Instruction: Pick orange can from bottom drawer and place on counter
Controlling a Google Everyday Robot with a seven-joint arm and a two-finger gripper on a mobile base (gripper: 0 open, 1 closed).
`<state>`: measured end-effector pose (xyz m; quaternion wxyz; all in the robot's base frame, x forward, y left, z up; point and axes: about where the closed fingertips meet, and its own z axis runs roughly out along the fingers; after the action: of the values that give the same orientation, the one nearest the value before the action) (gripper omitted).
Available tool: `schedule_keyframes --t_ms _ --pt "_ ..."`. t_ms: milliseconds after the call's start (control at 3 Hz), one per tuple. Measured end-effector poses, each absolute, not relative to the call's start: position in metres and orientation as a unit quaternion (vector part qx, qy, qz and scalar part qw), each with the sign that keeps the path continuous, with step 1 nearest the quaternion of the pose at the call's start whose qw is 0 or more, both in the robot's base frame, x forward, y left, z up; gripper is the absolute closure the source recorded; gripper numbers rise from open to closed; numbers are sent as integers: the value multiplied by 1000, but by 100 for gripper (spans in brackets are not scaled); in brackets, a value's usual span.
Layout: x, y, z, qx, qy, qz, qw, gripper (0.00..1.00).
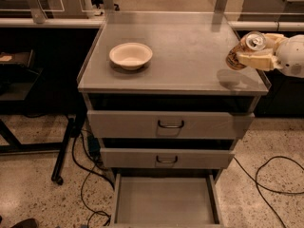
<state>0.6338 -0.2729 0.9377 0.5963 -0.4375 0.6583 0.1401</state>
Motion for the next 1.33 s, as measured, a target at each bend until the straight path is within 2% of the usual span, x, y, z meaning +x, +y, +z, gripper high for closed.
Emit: schedule_keyframes --t_ms 667,1333 --pt "665 -249 951 -484 650 179 557 100" --pt "682 -248 912 -496 676 219 500 100"
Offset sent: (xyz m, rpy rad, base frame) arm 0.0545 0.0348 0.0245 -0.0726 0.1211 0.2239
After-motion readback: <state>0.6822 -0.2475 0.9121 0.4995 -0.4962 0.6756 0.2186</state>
